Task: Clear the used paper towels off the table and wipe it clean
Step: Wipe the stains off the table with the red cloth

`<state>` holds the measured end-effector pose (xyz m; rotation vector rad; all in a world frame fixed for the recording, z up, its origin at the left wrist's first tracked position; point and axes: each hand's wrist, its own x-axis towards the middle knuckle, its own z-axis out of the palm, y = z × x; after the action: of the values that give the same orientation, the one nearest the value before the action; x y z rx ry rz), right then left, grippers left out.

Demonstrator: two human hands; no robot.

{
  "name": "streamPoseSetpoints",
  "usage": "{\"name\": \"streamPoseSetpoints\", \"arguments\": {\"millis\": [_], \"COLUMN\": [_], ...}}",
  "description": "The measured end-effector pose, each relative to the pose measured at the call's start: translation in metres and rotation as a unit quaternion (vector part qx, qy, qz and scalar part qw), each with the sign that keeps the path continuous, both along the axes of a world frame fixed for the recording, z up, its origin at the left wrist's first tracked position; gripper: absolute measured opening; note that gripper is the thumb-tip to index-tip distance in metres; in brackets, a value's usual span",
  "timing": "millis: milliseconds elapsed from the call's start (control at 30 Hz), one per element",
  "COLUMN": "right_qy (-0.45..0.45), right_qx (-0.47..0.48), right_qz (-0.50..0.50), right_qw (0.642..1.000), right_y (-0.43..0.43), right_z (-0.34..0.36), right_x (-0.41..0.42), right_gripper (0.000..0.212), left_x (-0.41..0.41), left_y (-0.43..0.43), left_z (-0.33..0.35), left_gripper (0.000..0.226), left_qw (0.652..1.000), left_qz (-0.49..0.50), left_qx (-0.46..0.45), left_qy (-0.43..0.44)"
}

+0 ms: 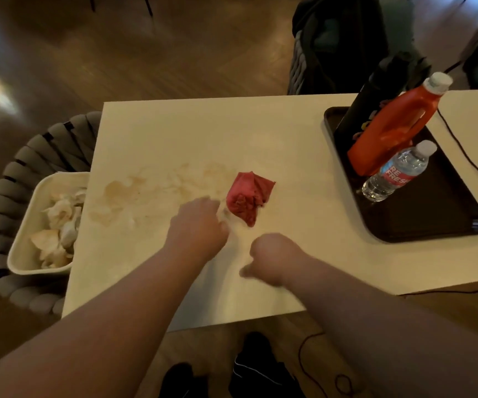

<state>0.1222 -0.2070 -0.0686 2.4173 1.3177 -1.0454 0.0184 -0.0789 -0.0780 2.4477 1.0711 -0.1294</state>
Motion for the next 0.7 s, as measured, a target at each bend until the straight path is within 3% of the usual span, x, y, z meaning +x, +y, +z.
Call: {"name": "streamPoseSetpoints", "arguments": {"millis": [67,133,200,267,400,567,700], "right_qy": [-0.003,-0.017,-0.022,-0.025,-0.050,-0.049,-0.084], "right_qx": [0.053,0.169,0.228,0.195,0.140,0.109,0.028], "right_qz": [-0.056,-0.151,-0.171,-0.137,-0.092,-0.055,-0.016], "right_qw": [0.997,0.974,0.958,0.971,0.985,0.991,0.996], "right_y": [0.018,0.039,0.058,0.073,0.096,0.101,0.086], "right_z": [0.011,0.011,0.000,-0.018,-0.034,-0.009,-0.005], "right_x": [0.023,0.044,0.051,0.051,0.045,0.042,0.033], "right_gripper": [0.036,0.022,0.028,0.038,0.022,0.007,0.041], "left_x": [-0.036,-0.055,-0.059,-0.055,-0.049,-0.042,-0.039], "left_y": [-0.004,-0.007,-0.011,-0.011,-0.006,-0.003,-0.002], "left_z": [-0.008,-0.019,-0.030,-0.038,-0.045,-0.039,-0.034], "left_gripper": [0.032,0.033,0.039,0.039,0.042,0.027,0.023], "left_qw": [0.997,0.987,0.976,0.973,0.970,0.971,0.969], "left_qz": [-0.010,-0.054,-0.092,-0.102,-0.119,-0.097,-0.097], "left_qx": [-0.002,0.005,0.012,0.024,0.033,0.023,0.017], "left_qy": [0.079,0.151,0.199,0.205,0.209,0.216,0.225]}}
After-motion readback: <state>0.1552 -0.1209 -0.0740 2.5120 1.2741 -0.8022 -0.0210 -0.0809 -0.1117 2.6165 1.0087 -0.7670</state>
